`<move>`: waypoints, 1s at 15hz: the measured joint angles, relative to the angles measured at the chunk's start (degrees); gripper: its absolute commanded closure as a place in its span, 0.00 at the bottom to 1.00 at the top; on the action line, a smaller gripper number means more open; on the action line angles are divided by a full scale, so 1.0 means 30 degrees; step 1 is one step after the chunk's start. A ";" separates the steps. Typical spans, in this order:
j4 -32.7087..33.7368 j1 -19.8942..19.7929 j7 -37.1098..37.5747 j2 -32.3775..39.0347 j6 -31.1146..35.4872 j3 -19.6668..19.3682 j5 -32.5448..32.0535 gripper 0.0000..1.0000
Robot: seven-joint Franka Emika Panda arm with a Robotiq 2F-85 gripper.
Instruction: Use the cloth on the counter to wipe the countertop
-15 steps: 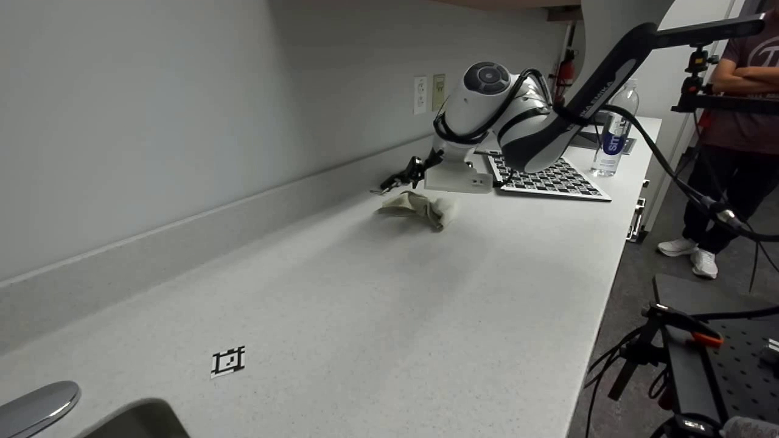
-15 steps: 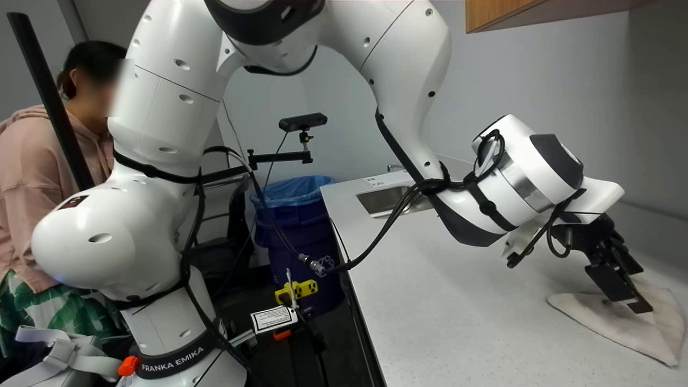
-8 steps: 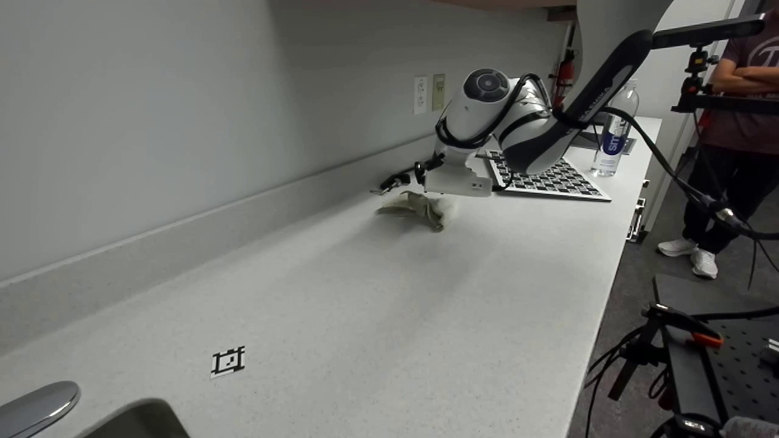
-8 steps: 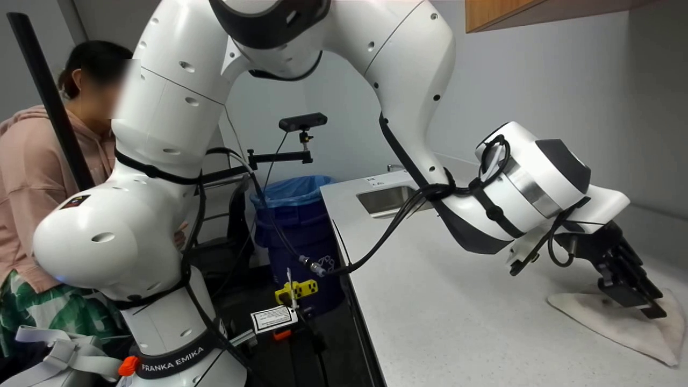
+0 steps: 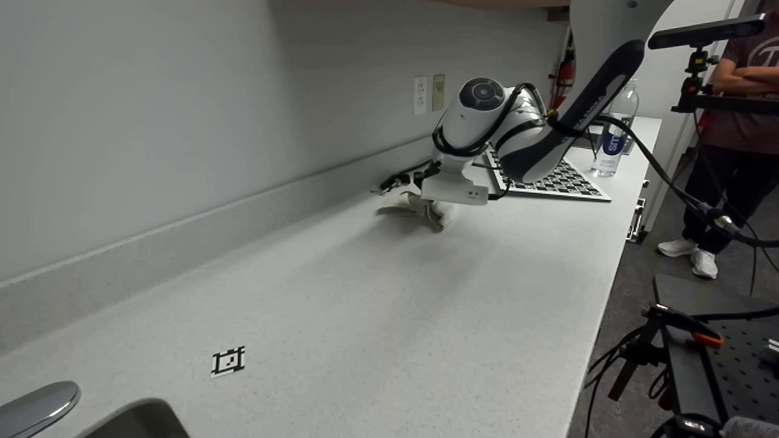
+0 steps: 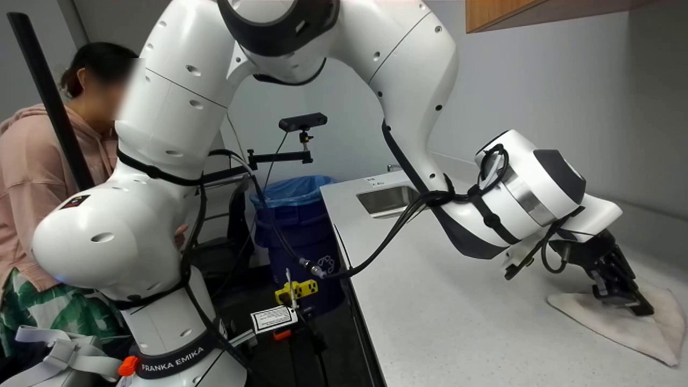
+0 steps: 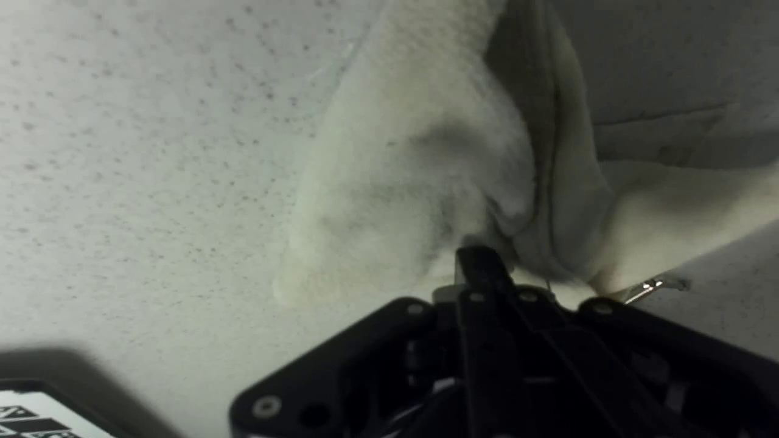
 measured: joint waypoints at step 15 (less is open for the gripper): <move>-0.0590 -0.1751 -0.1373 -0.0031 0.1271 0.3611 0.1914 1.00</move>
